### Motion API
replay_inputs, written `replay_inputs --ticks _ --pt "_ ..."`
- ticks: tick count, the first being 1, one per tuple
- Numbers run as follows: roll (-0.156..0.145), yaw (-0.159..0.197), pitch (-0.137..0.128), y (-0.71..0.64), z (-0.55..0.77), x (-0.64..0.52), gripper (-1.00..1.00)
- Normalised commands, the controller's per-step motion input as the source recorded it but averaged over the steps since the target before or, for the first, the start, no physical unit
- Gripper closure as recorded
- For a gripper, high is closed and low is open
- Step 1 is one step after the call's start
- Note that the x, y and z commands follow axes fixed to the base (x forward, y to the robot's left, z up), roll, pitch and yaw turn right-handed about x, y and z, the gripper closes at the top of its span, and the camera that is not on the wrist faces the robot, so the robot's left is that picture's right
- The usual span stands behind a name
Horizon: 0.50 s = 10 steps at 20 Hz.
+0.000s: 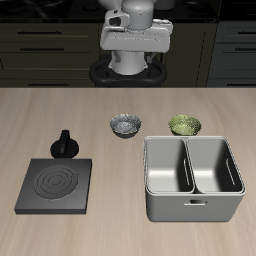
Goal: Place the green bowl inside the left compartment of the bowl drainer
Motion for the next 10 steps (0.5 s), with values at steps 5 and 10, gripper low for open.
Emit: replay_inputs --ticks 5,10 --pt "0.02 0.025 0.011 0.52 -0.06 -0.01 -1.0" --pt "0.065 0.014 0.025 0.67 -0.13 -0.07 -1.0"
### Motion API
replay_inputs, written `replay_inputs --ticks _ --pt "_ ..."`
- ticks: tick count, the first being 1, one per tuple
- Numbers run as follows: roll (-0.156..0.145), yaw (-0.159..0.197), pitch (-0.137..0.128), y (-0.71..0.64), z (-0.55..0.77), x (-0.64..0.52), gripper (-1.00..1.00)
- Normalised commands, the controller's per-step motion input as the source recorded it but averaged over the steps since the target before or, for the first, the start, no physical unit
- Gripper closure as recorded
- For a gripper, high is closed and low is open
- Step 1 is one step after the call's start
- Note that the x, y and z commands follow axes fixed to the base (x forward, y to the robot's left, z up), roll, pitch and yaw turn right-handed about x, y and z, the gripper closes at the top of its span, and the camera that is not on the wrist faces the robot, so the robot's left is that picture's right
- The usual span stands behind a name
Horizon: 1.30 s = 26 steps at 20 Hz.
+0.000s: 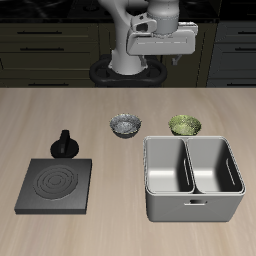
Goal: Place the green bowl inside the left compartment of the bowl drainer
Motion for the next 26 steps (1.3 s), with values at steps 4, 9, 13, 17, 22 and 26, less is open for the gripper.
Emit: replay_inputs --ticks 4,9,13,17,22,26 --pt "0.042 -0.009 0.018 0.36 -0.07 0.01 -1.0" --pt "-0.001 -0.001 -0.007 0.17 0.0 0.05 -1.0" --pt "-0.028 -0.003 -0.003 0.16 -0.03 0.17 -1.0" --pt "-0.034 0.001 0.009 0.11 -0.15 0.19 -1.0" --pt "-0.01 -0.001 0.05 0.12 -0.32 0.11 -1.0" --pt "0.0 -0.02 0.028 0.02 -0.34 0.01 -1.0"
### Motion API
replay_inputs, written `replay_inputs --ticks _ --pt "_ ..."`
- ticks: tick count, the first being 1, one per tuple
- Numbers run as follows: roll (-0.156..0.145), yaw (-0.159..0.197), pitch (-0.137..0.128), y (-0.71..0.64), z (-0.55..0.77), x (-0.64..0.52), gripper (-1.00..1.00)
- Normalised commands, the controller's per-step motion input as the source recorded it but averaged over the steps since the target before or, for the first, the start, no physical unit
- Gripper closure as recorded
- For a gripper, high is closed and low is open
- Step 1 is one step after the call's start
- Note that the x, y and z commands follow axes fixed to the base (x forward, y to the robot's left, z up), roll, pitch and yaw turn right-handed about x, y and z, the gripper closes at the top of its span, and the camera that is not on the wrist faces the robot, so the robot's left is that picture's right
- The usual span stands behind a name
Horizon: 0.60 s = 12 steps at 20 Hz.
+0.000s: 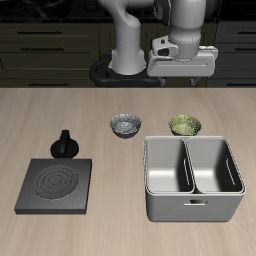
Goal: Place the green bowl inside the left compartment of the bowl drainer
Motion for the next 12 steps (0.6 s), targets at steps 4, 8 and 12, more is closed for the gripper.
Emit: replay_inputs --ticks 4,8,12 --pt "0.004 -0.011 0.01 -0.02 -0.16 -0.04 -1.0" --pt "0.001 0.0 -0.01 -0.03 -0.15 -0.02 -1.0" --pt "0.009 -0.009 0.0 -0.02 -0.33 0.08 -1.0"
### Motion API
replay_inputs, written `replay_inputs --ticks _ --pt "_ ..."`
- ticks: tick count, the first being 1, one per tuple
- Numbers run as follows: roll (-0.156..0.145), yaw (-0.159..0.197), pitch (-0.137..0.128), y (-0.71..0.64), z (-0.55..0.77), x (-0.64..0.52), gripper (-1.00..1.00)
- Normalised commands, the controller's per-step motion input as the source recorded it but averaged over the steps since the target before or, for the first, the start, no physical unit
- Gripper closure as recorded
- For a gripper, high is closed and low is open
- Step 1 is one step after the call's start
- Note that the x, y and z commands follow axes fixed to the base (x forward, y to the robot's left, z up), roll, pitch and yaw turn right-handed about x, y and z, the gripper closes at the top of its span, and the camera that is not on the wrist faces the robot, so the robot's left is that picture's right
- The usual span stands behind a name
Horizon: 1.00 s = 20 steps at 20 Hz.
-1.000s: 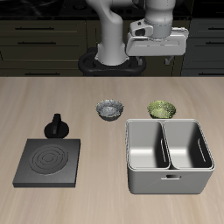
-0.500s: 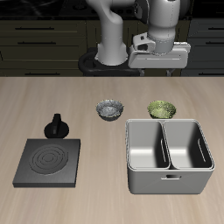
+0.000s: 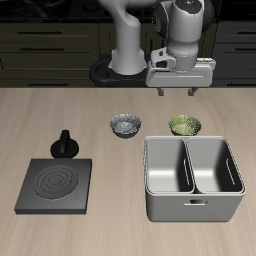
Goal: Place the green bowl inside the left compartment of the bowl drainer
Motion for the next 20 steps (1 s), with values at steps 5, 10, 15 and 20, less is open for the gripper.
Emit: replay_inputs --ticks 5,10,15,20 --pt "-0.001 -0.027 0.044 0.02 -0.4 0.05 -1.0" --pt "0.011 -0.059 0.014 0.03 -0.24 -0.02 -1.0" --pt "0.001 -0.039 0.051 0.02 -0.37 -0.02 -1.0" --pt "-0.007 -0.033 0.037 -0.05 -0.25 -0.04 -1.0"
